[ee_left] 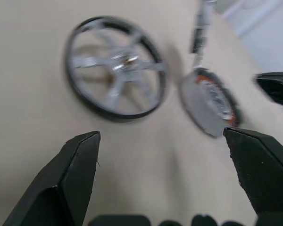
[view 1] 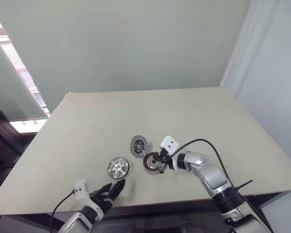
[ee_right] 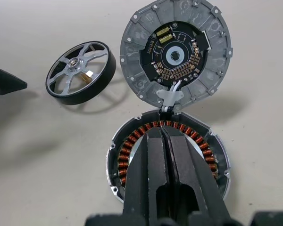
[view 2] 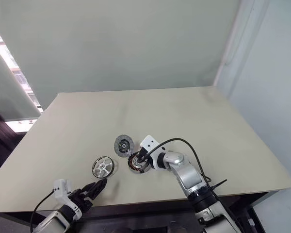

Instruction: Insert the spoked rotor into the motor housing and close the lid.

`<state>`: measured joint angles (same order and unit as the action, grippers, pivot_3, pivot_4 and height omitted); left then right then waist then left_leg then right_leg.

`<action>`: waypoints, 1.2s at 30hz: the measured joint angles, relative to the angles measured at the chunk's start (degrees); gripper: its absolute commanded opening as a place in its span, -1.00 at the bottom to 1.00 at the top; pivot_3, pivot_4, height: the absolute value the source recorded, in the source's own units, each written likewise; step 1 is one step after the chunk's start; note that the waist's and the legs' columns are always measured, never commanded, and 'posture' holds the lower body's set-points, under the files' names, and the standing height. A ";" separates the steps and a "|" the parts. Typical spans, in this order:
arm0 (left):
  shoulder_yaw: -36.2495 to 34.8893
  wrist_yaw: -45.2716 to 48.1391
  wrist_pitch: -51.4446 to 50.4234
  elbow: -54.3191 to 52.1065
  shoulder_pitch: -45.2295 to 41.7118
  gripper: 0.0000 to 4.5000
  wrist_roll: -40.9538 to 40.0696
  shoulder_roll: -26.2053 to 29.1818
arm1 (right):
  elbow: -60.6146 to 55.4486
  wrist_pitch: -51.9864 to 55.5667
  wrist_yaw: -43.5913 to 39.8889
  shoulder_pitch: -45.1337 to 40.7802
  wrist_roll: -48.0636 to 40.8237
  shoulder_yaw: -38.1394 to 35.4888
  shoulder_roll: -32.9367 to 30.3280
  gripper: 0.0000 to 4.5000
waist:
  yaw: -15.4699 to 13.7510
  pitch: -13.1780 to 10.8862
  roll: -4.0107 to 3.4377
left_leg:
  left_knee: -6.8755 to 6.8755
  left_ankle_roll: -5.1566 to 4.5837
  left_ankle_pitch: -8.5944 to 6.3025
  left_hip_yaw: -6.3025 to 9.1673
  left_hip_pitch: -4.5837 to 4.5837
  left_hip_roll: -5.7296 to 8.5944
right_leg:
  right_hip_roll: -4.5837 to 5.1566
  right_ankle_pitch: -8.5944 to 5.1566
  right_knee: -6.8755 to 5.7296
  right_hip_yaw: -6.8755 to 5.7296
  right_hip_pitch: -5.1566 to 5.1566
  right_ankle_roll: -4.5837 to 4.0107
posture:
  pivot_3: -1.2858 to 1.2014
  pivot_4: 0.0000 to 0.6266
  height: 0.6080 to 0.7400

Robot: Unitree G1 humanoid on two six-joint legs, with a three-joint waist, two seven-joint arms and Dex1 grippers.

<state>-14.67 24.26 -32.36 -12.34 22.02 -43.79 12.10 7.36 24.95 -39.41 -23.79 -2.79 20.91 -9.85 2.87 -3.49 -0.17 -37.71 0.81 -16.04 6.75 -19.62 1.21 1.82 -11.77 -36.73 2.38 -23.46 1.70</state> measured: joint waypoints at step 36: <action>-8.73 -12.13 -8.65 13.60 -19.11 0.28 -6.75 -9.66 | -5.77 2.41 0.80 4.43 -0.05 0.00 -1.32 -1.00 | -0.03 -0.01 0.05 | -0.10 0.11 0.05 0.11 -0.04 0.09 | 0.04 0.01 0.02 -0.07 0.09 0.02 | 0.03 -1.00 1.00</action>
<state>-23.41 12.14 -41.01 1.26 2.91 -50.53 2.44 1.59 27.36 -38.61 -19.36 -2.84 20.92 -11.17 2.84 -3.50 -0.12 -37.81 0.92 -15.99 6.86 -19.66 1.30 1.86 -11.76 -36.70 2.32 -23.38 1.72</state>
